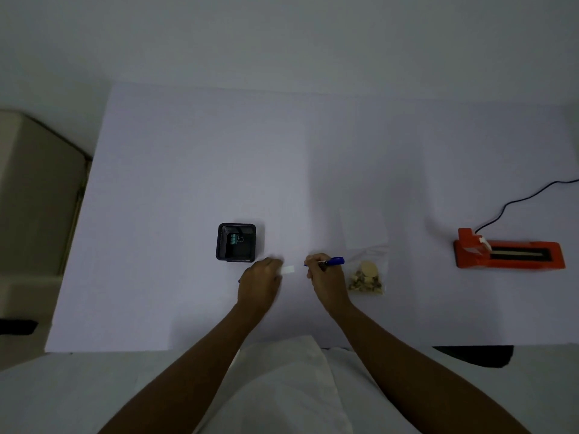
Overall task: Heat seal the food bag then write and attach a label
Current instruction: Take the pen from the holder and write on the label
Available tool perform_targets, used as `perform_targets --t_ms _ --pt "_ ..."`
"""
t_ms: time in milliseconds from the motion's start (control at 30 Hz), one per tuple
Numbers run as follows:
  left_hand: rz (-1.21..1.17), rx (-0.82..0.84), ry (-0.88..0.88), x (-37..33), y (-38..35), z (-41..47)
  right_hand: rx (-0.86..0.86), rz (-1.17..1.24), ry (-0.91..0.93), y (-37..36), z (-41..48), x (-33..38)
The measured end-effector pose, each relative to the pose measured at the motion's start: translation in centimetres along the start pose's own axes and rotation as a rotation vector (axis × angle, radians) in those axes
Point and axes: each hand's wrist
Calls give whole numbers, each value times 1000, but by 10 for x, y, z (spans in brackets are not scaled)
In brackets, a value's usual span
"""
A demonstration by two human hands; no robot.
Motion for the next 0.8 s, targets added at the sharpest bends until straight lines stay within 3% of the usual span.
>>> perform_targets --t_ms 300,533,800 --pt "-32 77 80 -5 -4 8 72 -187 184 -4 0 -5" --pt "-271 133 233 -7 -4 16 176 -256 315 -7 0 -16" --pt "-440 129 252 -14 1 25 228 -244 372 -6 1 -12"
Point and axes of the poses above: each hand's wrist, its own z-axis towards the middle knuckle, its own y-axis out of the back of the hand, x = y × z, and after that the axes turned 9 degrees about x, right-handed
